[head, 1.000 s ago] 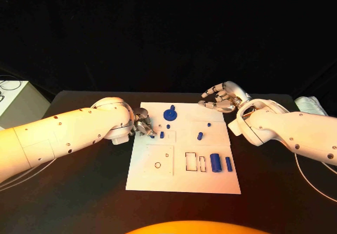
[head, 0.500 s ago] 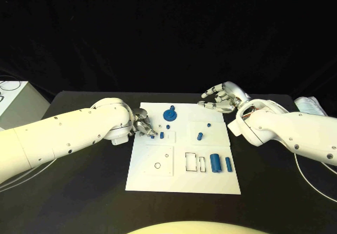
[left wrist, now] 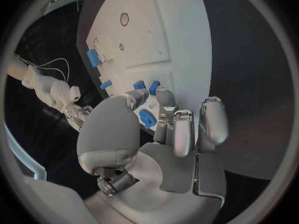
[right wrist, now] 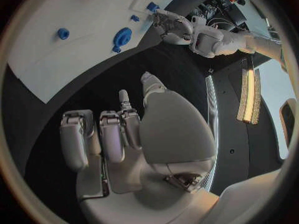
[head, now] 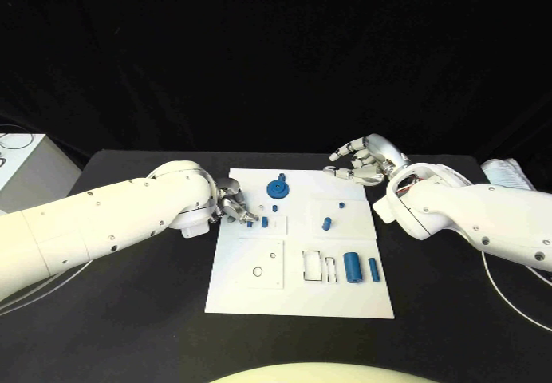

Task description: Assemble the parts on the task board

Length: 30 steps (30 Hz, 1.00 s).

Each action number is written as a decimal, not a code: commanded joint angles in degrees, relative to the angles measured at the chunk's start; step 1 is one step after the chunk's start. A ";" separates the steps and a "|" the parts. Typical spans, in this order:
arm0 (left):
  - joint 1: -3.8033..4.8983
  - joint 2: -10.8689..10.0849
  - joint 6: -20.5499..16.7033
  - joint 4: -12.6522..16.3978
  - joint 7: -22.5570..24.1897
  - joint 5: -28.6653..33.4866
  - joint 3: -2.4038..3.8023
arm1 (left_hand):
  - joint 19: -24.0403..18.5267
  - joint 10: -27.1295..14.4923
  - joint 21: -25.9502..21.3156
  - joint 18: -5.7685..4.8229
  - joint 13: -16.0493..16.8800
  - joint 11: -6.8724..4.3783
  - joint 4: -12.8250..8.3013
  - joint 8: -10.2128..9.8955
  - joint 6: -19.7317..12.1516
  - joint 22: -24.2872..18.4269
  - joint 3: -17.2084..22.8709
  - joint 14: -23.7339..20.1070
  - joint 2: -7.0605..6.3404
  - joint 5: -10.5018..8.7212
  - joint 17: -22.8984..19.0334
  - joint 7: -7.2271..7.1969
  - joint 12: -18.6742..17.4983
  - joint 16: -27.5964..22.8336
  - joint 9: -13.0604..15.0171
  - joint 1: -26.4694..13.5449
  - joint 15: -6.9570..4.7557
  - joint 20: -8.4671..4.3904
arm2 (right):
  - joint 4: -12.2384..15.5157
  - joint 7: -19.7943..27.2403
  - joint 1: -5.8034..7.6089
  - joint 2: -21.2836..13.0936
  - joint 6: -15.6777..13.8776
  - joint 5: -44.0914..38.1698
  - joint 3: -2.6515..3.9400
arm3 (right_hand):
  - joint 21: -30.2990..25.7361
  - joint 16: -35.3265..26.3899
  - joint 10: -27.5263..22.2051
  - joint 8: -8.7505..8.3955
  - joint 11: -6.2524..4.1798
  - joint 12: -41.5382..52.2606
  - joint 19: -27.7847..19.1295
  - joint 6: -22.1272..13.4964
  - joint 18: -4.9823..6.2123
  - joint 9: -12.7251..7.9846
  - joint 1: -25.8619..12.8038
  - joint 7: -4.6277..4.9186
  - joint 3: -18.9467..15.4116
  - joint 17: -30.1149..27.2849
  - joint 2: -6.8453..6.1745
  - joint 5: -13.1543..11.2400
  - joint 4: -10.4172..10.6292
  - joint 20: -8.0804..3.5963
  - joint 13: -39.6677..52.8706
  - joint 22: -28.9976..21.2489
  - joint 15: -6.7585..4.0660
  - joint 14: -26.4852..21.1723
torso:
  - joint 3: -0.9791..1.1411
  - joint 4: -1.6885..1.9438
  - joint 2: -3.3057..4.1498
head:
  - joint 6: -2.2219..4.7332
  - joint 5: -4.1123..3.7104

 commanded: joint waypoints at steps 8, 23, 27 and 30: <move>-0.02 -0.39 -6.52 0.62 2.73 5.47 0.25 | -5.08 -8.56 -3.95 0.86 -7.78 2.52 0.14 -4.07 -5.79 -6.19 -5.30 3.41 1.04 0.23 7.79 3.37 -6.12 -3.45 -1.23 -2.65 1.90 1.25 | -0.01 0.53 -0.03 0.07 0.67 -0.50 0.00 | -0.46 -0.24 -0.43 0.33 0.06 -0.30 4.29 -0.51 0.12 0.10 -0.63 -0.06 0.19 11.92 0.08 0.22 0.11 -0.39 8.16 12.67 -0.53 5.11 | -0.01 -0.06 0.03 | 0.21 -0.19; -0.07 -2.16 -19.66 2.36 21.59 10.95 0.65 | -25.65 -24.64 -24.45 5.42 -11.63 8.77 -0.15 -9.42 -18.58 -30.68 -6.24 -17.67 2.73 1.25 -23.13 9.79 -10.80 -24.33 -7.94 5.77 7.55 6.22 | -0.06 0.63 -0.03 -0.13 0.43 -0.50 0.00 | -0.81 -0.32 -0.71 0.35 0.07 -0.62 4.13 -0.59 0.21 0.08 -0.86 -0.05 0.10 11.75 0.05 0.22 0.15 -0.40 7.88 12.45 -0.53 5.06 | -0.10 0.04 0.02 | 0.37 -0.84; -0.49 -1.71 -23.70 2.58 27.05 9.71 0.64 | -28.24 -34.21 -29.80 5.39 -14.27 11.03 -2.06 -10.36 -23.93 -33.80 -5.61 -26.40 0.37 1.04 -30.13 11.64 -14.51 -30.19 -10.93 14.96 9.81 8.24 | -0.14 0.75 -0.03 -0.17 0.26 -0.50 0.00 | -1.08 -0.34 -2.01 0.35 0.08 -2.12 4.01 -0.71 0.28 0.07 -0.93 -0.03 0.09 11.72 0.03 0.26 0.11 -0.39 6.61 12.27 -0.53 5.06 | -0.04 0.08 -0.02 | 0.42 -0.84; -1.36 -1.09 -25.94 2.58 30.43 6.15 0.61 | -27.63 -36.73 -30.25 5.67 -15.78 11.23 -4.42 -9.48 -24.75 -34.16 -4.14 -27.18 -0.18 0.78 -31.37 11.64 -14.73 -28.74 -13.63 22.06 9.85 8.66 | -0.21 0.86 -0.04 -0.13 0.21 -0.50 0.00 | -1.55 -0.38 -2.60 0.38 0.08 -2.79 3.79 -0.78 0.40 0.06 -0.95 -0.02 0.10 11.64 0.03 0.30 0.07 -0.40 6.05 11.97 -0.52 5.03 | -0.07 0.10 -0.05 | 0.50 -1.05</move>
